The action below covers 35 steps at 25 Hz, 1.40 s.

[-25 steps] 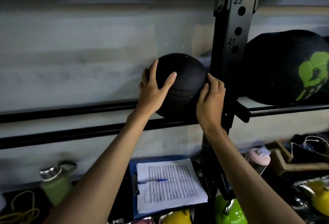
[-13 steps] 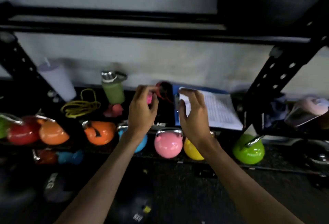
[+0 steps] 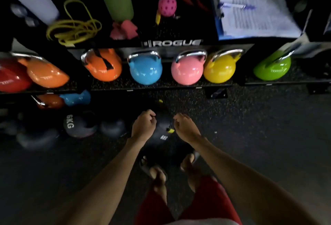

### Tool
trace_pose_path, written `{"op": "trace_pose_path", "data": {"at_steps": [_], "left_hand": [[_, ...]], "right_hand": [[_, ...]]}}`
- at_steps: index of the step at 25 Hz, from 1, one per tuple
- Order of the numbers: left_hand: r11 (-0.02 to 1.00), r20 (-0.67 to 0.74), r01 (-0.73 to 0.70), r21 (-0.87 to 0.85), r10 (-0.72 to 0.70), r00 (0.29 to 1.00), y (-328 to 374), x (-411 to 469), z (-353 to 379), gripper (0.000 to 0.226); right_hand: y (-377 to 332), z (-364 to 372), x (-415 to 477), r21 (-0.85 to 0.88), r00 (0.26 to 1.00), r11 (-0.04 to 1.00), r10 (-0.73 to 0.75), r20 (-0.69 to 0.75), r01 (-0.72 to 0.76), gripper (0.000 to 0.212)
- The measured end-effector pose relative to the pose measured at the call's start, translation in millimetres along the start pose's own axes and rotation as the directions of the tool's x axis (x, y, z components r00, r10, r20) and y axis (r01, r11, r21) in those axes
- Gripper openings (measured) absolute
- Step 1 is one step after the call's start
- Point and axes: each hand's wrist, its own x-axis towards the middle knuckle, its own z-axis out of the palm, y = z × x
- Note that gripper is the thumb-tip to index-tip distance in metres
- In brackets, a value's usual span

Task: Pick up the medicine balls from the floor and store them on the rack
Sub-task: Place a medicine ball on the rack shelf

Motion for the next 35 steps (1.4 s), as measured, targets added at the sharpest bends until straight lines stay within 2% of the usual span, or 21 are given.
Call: {"op": "trace_pose_path", "data": {"at_steps": [3,6,9,12,14,16,18,20,22,24,27,29,30,32,35], "left_hand": [[0.992,0.140,0.129,-0.010,-0.127,0.982,-52.4,5.5,49.9,0.021],[0.949,0.206,0.305,-0.077,-0.285,0.936,-99.0,12.9,94.1,0.029],[0.893,0.206,0.436,-0.109,-0.409,0.889,-158.3,42.3,129.3,0.037],[0.859,0.129,0.487,-0.157,-0.471,0.872,-211.7,98.2,152.5,0.053],[0.853,0.063,0.490,-0.179,-0.487,0.871,-238.3,141.6,155.6,0.057],[0.863,0.022,0.470,-0.184,-0.474,0.880,-270.2,190.8,160.2,0.060],[0.865,0.033,0.457,-0.210,-0.461,0.887,-296.6,235.9,164.3,0.065],[0.859,0.060,0.455,-0.237,-0.454,0.889,-316.5,272.6,169.1,0.067],[0.854,0.109,0.448,-0.264,-0.435,0.894,-331.5,299.3,176.2,0.068],[0.829,0.214,0.469,-0.306,-0.420,0.882,-342.5,321.1,187.2,0.074],[0.762,0.421,0.560,-0.325,-0.413,0.807,-362.7,337.9,208.4,0.078],[0.696,0.532,0.651,-0.304,-0.443,0.722,-372.0,340.7,223.7,0.095],[0.665,0.566,0.672,-0.327,-0.431,0.702,-371.8,339.1,230.4,0.102],[0.643,0.581,0.658,-0.392,-0.381,0.719,-373.6,341.2,243.6,0.104],[0.658,0.533,0.629,-0.414,-0.386,0.753,-368.5,336.5,248.2,0.102]], "right_hand": [[21.0,40.1,21.3,-0.018,0.993,0.998,0.057,0.104,-0.056,0.030],[47.1,74.0,58.3,-0.029,0.984,0.995,0.102,0.145,-0.099,0.030],[85.4,127.6,109.4,-0.022,0.969,0.986,0.165,0.184,-0.164,0.033],[130.8,190.0,164.1,0.094,0.932,0.938,0.314,0.182,-0.335,0.037],[151.3,219.7,193.9,0.233,0.868,0.838,0.462,0.180,-0.494,0.046],[175.2,253.6,221.8,0.393,0.750,0.644,0.612,0.251,-0.657,0.055],[203.8,285.3,247.5,0.526,0.673,0.462,0.660,0.335,-0.714,0.066],[214.9,312.4,267.4,0.608,0.652,0.366,0.672,0.351,-0.704,0.080],[220.5,331.9,281.3,0.677,0.686,0.377,0.679,0.262,-0.632,0.080],[232.6,346.4,293.9,0.728,0.687,0.399,0.714,0.135,-0.558,0.076],[254.0,356.8,301.6,0.792,0.692,0.390,0.719,0.056,-0.470,0.081],[267.8,357.0,304.2,0.817,0.691,0.356,0.720,0.071,-0.455,0.092],[272.3,355.9,304.8,0.828,0.692,0.336,0.717,0.083,-0.448,0.093],[278.5,354.0,306.0,0.864,0.710,0.288,0.696,0.106,-0.412,0.083],[279.1,352.8,301.0,0.893,0.731,0.247,0.671,0.124,-0.377,0.077]]}}
